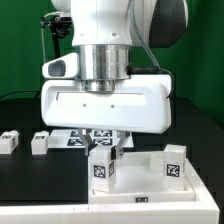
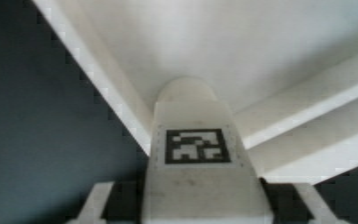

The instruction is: Assemble square table

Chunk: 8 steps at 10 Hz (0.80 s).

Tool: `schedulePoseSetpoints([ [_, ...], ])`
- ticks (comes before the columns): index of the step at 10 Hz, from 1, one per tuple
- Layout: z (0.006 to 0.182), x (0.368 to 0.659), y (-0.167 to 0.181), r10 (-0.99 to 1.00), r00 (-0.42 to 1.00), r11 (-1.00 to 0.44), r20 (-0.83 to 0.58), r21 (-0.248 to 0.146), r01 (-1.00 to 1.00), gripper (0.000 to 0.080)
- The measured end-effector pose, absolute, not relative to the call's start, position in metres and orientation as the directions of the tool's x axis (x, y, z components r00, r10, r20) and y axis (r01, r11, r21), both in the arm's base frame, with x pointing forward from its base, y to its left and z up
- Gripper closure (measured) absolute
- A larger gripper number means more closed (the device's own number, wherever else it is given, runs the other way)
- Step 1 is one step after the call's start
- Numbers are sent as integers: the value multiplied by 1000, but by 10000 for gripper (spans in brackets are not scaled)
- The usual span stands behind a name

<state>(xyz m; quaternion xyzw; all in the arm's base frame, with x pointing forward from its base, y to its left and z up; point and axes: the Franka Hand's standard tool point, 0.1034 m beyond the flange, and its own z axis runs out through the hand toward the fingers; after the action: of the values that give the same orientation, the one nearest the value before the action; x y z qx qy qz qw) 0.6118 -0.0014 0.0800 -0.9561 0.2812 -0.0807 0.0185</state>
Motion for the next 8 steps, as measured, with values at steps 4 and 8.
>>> schedulePoseSetpoints([
  [4, 79, 613, 5, -852, 513, -523, 101, -127, -843, 509],
  [8, 81, 614, 2, -781, 614, -624, 115, -118, -772, 321],
])
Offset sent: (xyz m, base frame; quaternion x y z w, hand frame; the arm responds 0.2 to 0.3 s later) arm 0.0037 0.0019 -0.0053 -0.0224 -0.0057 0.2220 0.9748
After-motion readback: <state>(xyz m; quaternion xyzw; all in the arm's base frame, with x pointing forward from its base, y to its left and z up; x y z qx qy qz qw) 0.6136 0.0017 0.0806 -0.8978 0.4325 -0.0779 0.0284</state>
